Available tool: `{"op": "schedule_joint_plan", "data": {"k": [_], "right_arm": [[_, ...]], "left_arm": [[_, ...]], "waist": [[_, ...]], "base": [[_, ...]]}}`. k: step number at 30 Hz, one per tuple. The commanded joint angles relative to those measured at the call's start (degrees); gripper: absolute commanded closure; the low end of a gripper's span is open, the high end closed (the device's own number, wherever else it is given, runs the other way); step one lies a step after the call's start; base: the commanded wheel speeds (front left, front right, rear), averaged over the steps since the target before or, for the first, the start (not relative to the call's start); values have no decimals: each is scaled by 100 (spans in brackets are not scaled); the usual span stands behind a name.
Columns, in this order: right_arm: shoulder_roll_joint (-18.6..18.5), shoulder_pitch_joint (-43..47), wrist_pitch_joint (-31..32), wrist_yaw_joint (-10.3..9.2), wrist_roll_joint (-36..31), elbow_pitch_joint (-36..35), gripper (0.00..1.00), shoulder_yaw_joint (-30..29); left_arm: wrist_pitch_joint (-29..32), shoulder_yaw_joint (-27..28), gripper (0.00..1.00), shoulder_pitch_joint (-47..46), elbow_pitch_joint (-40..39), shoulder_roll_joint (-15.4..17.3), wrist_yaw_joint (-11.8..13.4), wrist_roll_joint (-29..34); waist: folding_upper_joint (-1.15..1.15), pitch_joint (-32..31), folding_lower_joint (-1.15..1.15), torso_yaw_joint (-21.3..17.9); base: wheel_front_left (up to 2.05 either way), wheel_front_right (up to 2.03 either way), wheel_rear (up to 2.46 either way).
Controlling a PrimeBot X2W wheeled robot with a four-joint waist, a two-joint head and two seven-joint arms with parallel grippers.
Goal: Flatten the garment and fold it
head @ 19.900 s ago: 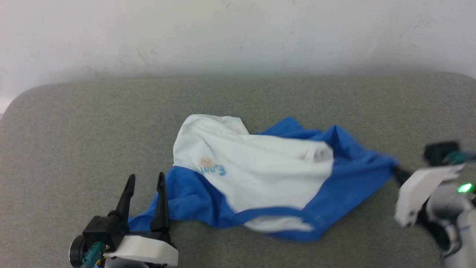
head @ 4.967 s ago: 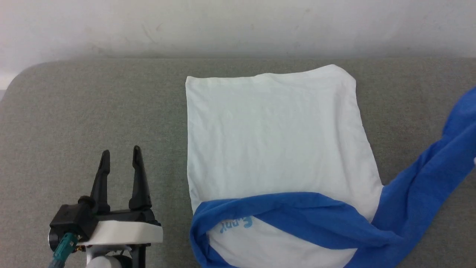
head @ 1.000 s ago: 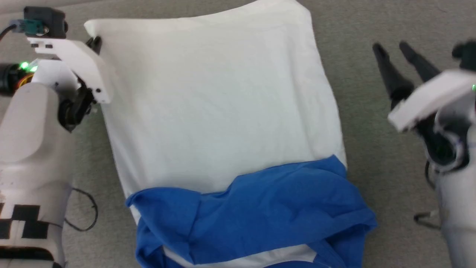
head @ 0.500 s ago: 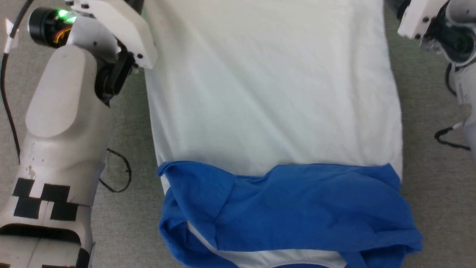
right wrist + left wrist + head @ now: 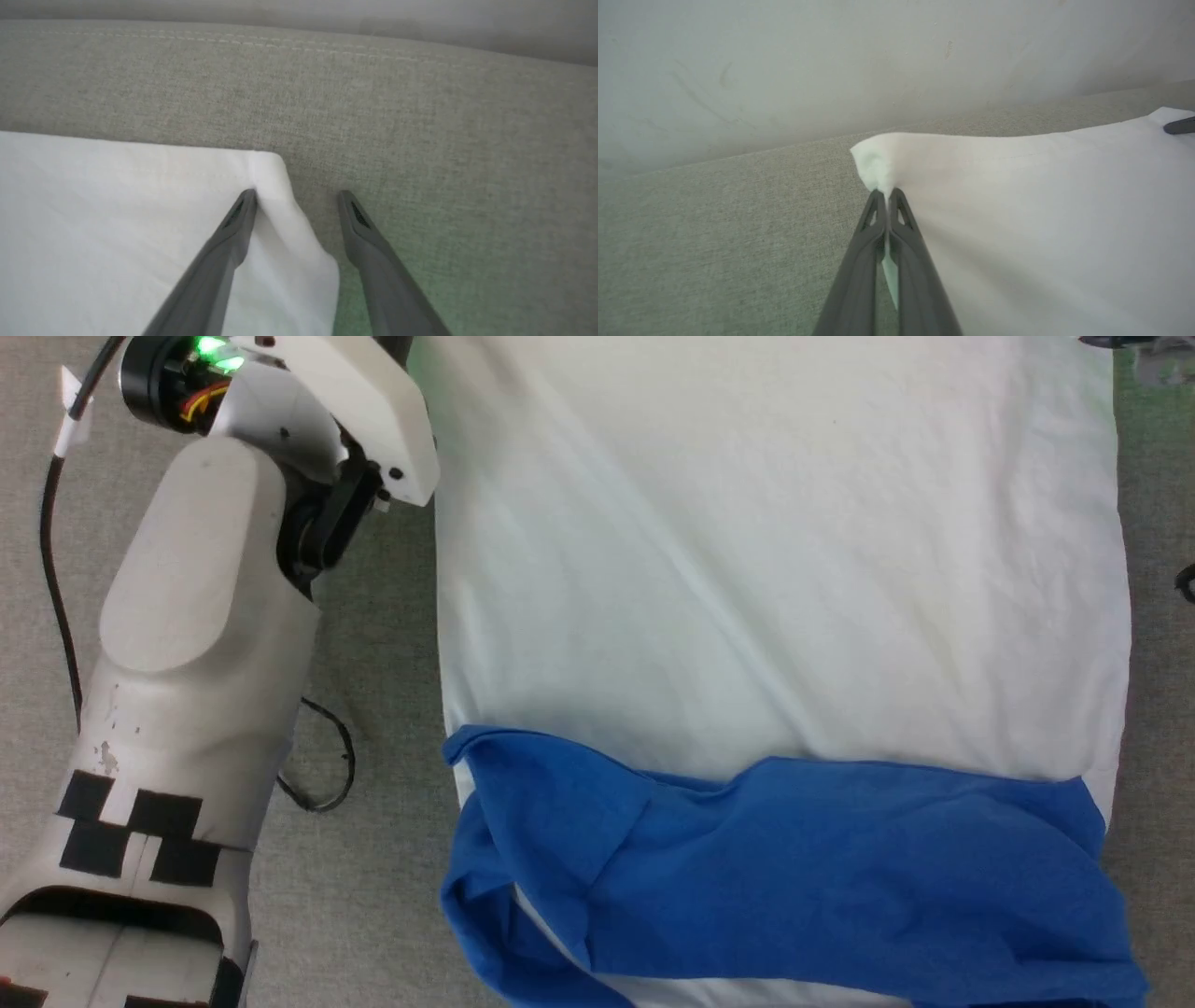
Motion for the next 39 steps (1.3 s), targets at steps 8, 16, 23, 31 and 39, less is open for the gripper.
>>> {"op": "schedule_joint_plan", "data": {"k": [8, 16, 23, 31, 39], "right_arm": [[137, 173, 269, -6, -161, 378, 100, 180], [-115, 221, -1476, -6, 38, -704, 100, 406], [-293, 666, -2151, -6, 451, -1453, 100, 735], [-691, 2492, -2585, -6, 929, -3123, 100, 1192], [-1036, 4915, -2383, -6, 915, -4916, 100, 885]], "left_arm": [[-219, -4, 100, -38, 202, 101, -54, -99], [-728, 108, 100, -74, 366, 328, -27, -71], [-1114, 118, 100, 126, 215, 517, 39, 19], [-1454, 234, 100, 1810, -1075, 742, 499, -30], [-1264, 270, 100, 4151, -2785, 794, 1174, -219]], "waist": [[-1, -256, 1, -86], [-1, -891, 1, -313], [-1, -1424, 1, -500], [-1, -1988, 1, -679], [-1, -2543, 1, -755]], "base": [[0, 0, 0], [0, 0, 0], [0, 0, 0], [0, 0, 0], [0, 0, 0]]}}
